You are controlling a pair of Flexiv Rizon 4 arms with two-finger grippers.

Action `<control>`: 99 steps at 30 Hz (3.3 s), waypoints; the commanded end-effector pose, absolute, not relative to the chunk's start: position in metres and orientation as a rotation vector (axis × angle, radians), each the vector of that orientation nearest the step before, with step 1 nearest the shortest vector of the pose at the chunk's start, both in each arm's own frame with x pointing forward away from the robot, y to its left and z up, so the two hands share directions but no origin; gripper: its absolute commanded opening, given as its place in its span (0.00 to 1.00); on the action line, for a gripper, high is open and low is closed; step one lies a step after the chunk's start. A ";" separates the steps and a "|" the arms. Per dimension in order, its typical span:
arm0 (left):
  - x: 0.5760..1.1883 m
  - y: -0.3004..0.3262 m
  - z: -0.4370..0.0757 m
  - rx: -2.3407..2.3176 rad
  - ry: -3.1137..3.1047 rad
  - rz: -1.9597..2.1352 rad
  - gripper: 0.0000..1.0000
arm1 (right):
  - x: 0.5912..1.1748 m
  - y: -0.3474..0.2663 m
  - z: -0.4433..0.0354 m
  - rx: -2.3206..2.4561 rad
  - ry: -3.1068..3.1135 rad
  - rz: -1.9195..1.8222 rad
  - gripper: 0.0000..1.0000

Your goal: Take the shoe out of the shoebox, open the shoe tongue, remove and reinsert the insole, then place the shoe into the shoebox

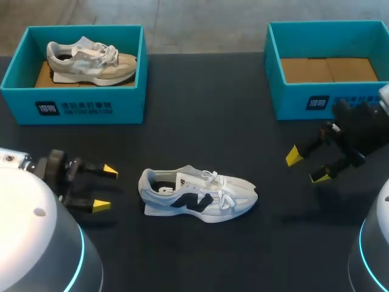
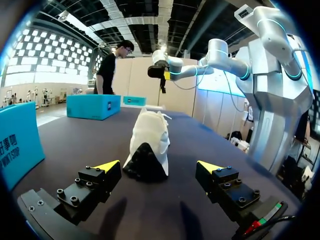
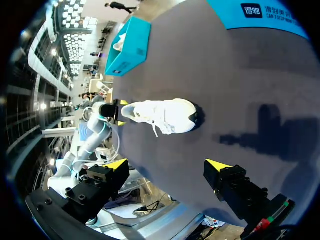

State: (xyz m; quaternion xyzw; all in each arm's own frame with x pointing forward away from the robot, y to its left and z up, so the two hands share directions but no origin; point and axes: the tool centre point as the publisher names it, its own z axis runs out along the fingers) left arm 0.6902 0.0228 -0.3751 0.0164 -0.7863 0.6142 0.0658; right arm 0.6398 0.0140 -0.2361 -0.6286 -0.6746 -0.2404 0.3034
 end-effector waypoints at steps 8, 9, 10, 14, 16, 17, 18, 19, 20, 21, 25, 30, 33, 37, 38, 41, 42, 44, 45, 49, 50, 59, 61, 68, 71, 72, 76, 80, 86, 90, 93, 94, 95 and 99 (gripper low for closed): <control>0.698 -0.002 -0.381 0.076 -2.394 1.840 1.00 | 0.638 0.015 -0.236 -1.671 -1.789 -0.637 1.00; 0.698 -0.004 -0.380 0.077 -2.394 1.840 1.00 | 0.638 0.015 -0.236 -1.671 -1.789 -0.637 1.00; 0.699 -0.006 -0.380 0.077 -2.395 1.840 1.00 | 0.638 0.015 -0.236 -1.671 -1.789 -0.637 1.00; 0.700 -0.013 -0.382 0.073 -2.397 1.835 1.00 | 0.638 0.015 -0.236 -1.671 -1.789 -0.637 1.00; 0.700 -0.015 -0.382 0.073 -2.396 1.833 1.00 | 0.638 0.015 -0.236 -1.671 -1.789 -0.637 1.00; 0.701 -0.017 -0.383 0.075 -2.396 1.833 1.00 | 0.638 0.015 -0.236 -1.671 -1.789 -0.637 1.00; 0.702 -0.018 -0.384 0.079 -2.392 1.836 1.00 | 0.638 0.015 -0.236 -1.671 -1.789 -0.637 1.00; 0.703 -0.020 -0.385 0.081 -2.392 1.837 1.00 | 0.638 0.015 -0.236 -1.671 -1.789 -0.637 1.00; 0.704 -0.021 -0.386 0.085 -2.395 1.840 1.00 | 0.638 0.015 -0.236 -1.671 -1.789 -0.637 1.00; 0.705 -0.022 -0.387 0.088 -2.393 1.843 1.00 | 0.638 0.015 -0.236 -1.671 -1.789 -0.637 1.00; 0.708 -0.026 -0.389 0.083 -2.400 1.850 1.00 | 0.638 0.015 -0.236 -1.671 -1.789 -0.637 1.00; 0.710 -0.033 -0.392 0.055 -2.423 1.837 1.00 | 0.638 0.015 -0.236 -1.671 -1.789 -0.637 1.00; 0.712 -0.036 -0.394 0.051 -2.430 1.834 1.00 | 0.638 0.015 -0.236 -1.671 -1.789 -0.637 1.00; 0.716 -0.039 -0.396 0.057 -2.432 1.834 1.00 | 0.638 0.015 -0.236 -1.671 -1.789 -0.637 1.00; 0.717 -0.039 -0.397 0.059 -2.430 1.833 1.00 | 0.638 0.015 -0.236 -1.671 -1.789 -0.637 1.00; 0.717 -0.042 -0.400 0.059 -2.429 1.827 1.00 | 0.638 0.015 -0.236 -1.671 -1.789 -0.637 1.00; 0.717 -0.043 -0.401 0.054 -2.427 1.822 1.00 | 0.638 0.015 -0.236 -1.671 -1.789 -0.637 1.00; 0.716 -0.046 -0.403 0.042 -2.431 1.815 1.00 | 0.638 0.015 -0.236 -1.671 -1.789 -0.637 1.00; 0.716 -0.046 -0.403 0.039 -2.432 1.813 1.00 | 0.638 0.015 -0.236 -1.671 -1.789 -0.637 1.00; 0.717 -0.048 -0.405 0.035 -2.435 1.810 1.00 | 0.638 0.015 -0.236 -1.671 -1.789 -0.637 1.00; 0.718 -0.048 -0.405 0.036 -2.436 1.810 1.00 | 0.638 0.015 -0.236 -1.671 -1.789 -0.637 1.00; 0.714 -0.055 -0.408 0.017 -2.426 1.807 1.00 | 0.638 0.015 -0.236 -1.671 -1.789 -0.637 1.00; 0.712 -0.056 -0.409 0.016 -2.422 1.811 1.00 | 0.638 0.015 -0.236 -1.671 -1.789 -0.637 1.00; 0.709 -0.063 -0.414 0.022 -2.402 1.815 1.00 | 0.638 0.015 -0.236 -1.671 -1.789 -0.637 1.00; 0.708 -0.065 -0.414 0.025 -2.394 1.818 1.00 | 0.638 0.015 -0.236 -1.671 -1.789 -0.637 1.00; 0.707 -0.066 -0.414 0.026 -2.392 1.819 1.00 | 0.638 0.015 -0.236 -1.671 -1.789 -0.637 1.00; 0.704 -0.071 -0.413 0.020 -2.389 1.821 1.00 | 0.638 0.015 -0.236 -1.671 -1.789 -0.637 1.00; 0.702 -0.076 -0.413 0.017 -2.390 1.826 1.00 | 0.638 0.015 -0.236 -1.671 -1.789 -0.637 1.00; 0.703 -0.083 -0.414 0.036 -2.391 1.837 1.00 | 0.638 0.015 -0.236 -1.671 -1.789 -0.637 1.00; 0.703 -0.087 -0.415 0.042 -2.385 1.841 1.00 | 0.638 0.015 -0.236 -1.671 -1.789 -0.637 1.00; 0.703 -0.090 -0.416 0.041 -2.383 1.840 1.00 | 0.638 0.015 -0.236 -1.671 -1.789 -0.637 1.00; 0.702 -0.091 -0.416 0.037 -2.386 1.840 1.00 | 0.638 0.015 -0.236 -1.671 -1.789 -0.637 1.00; 0.702 -0.092 -0.416 0.036 -2.386 1.840 1.00 | 0.638 0.015 -0.236 -1.671 -1.789 -0.637 1.00; 0.701 -0.095 -0.417 0.037 -2.385 1.846 1.00 | 0.638 0.015 -0.236 -1.671 -1.789 -0.637 1.00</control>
